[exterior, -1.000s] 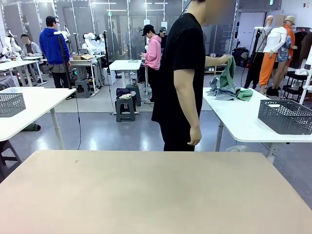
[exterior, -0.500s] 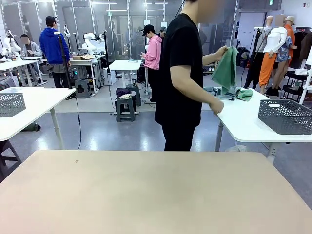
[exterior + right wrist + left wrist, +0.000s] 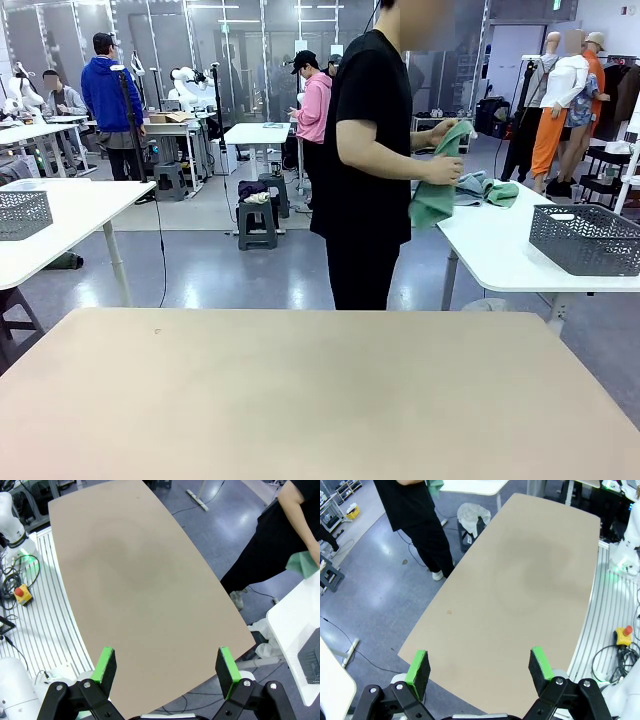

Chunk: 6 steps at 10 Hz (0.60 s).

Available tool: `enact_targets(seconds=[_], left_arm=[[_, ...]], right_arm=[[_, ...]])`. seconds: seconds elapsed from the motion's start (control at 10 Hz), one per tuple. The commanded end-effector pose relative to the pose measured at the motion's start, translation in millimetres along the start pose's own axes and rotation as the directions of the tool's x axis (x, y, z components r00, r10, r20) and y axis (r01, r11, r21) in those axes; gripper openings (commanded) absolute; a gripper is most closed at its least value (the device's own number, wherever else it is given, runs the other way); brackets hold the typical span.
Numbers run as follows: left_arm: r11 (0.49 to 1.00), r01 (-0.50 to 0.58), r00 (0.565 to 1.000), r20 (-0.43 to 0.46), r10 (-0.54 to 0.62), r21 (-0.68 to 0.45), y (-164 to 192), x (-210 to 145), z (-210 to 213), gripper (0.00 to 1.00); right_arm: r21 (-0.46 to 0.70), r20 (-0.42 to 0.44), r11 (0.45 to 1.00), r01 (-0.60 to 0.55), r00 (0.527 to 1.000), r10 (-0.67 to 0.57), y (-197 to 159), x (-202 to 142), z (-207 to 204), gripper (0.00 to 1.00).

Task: Fold the towels and place them in the basket.
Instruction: When a person lays out a Towel with hook on the table, fold it in half twice.

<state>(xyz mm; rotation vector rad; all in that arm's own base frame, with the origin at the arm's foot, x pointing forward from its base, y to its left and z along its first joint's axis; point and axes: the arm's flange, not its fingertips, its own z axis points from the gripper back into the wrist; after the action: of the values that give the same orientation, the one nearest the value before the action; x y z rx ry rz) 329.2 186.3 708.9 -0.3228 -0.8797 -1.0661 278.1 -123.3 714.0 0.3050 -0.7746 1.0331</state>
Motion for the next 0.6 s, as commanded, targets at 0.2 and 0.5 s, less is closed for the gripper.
enact_targets(seconds=[0.2,0.5], left_arm=[[1.0,0.007,1.0,0.005,-0.007,-0.004,-0.2,0.9,-0.5,1.0],[1.0,0.007,1.0,0.005,-0.007,-0.004,-0.2,0.9,-0.5,1.0]], right_arm=[[0.001,0.0,1.0,0.001,1.0,-0.001,0.4,-0.5,-0.4,1.0],[0.001,0.0,1.0,0.001,1.0,-0.001,0.4,-0.5,-0.4,1.0]])
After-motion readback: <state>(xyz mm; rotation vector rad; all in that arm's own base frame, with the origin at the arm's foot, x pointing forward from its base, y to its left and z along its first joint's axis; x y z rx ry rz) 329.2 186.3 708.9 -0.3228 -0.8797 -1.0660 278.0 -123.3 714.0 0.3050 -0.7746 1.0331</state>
